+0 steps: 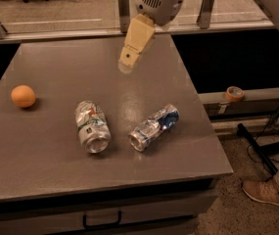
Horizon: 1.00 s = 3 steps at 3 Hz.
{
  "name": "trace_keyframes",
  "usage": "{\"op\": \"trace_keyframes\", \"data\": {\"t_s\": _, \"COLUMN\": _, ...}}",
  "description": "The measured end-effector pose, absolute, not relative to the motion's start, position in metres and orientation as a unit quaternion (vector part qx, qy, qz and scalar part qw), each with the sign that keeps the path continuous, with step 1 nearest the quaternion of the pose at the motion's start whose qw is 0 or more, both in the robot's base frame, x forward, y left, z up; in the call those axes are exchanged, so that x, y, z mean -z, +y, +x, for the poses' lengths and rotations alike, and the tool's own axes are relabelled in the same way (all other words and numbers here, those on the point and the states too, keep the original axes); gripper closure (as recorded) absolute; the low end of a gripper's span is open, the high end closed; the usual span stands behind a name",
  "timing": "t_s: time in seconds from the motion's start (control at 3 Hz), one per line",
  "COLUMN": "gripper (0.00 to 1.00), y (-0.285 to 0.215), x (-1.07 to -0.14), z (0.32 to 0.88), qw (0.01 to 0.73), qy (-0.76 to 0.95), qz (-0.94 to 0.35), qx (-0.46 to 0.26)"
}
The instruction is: Place 7up can upright
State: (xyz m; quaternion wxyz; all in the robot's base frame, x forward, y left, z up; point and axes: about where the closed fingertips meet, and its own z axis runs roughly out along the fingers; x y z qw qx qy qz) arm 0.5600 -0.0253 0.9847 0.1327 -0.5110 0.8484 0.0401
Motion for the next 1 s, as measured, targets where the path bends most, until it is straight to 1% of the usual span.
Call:
{"op": "trace_keyframes", "data": {"t_s": 0.67, "gripper": 0.0, "y": -0.017, "x": -0.982, "z": 0.56, "qw": 0.137, "qy": 0.854, "qz": -0.5, "qx": -0.045}}
{"op": "trace_keyframes", "data": {"t_s": 1.0, "gripper": 0.0, "y": -0.002, "x": -0.97, "z": 0.548, "qw": 0.139, "qy": 0.872, "qz": -0.464, "qx": -0.069}}
